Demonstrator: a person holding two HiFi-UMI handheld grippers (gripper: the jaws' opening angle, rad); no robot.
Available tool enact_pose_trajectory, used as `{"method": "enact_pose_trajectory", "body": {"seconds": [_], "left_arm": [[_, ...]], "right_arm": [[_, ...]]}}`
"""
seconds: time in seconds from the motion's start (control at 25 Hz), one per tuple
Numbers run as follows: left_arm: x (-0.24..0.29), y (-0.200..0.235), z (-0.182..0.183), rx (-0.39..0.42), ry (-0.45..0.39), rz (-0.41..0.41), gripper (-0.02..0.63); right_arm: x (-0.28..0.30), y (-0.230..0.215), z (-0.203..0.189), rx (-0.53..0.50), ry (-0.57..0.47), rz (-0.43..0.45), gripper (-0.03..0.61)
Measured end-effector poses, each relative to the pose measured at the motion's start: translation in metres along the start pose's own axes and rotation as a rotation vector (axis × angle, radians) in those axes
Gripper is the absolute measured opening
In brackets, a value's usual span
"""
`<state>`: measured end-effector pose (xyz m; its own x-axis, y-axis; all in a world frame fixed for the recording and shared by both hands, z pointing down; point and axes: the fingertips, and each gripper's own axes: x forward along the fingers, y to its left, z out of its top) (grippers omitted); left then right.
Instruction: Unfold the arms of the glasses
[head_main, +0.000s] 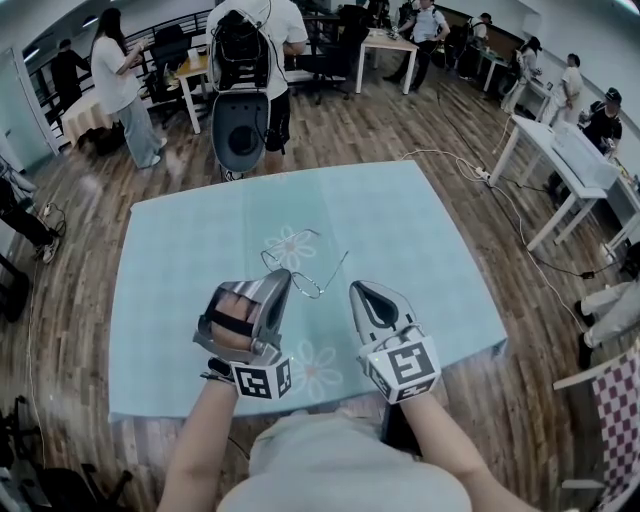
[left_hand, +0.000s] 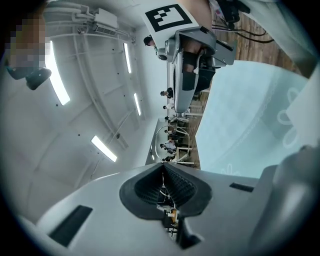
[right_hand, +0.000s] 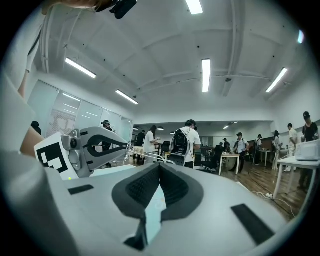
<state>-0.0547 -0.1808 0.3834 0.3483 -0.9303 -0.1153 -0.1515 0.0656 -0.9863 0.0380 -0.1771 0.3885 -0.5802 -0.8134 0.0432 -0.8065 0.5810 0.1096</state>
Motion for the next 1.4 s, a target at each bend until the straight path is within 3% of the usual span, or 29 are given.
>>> {"method": "enact_pose_trajectory", "body": {"seconds": [0.24, 0.72, 1.4], "left_arm": [[-0.001, 0.001, -0.001, 0.039, 0.008, 0.043, 0.011], [0.001, -0.005, -0.005, -0.041, 0.04, 0.053, 0.011], [0.0, -0.007, -0.01, -0.048, 0.035, 0.065, 0.011]], "right_arm": [[0.001, 0.005, -0.008, 0.027, 0.009, -0.035, 0.008], [-0.001, 0.002, -0.015, 0.046, -0.005, -0.054, 0.007], [0.011, 0.007, -0.017, 0.038, -0.001, -0.03, 0.006]]}}
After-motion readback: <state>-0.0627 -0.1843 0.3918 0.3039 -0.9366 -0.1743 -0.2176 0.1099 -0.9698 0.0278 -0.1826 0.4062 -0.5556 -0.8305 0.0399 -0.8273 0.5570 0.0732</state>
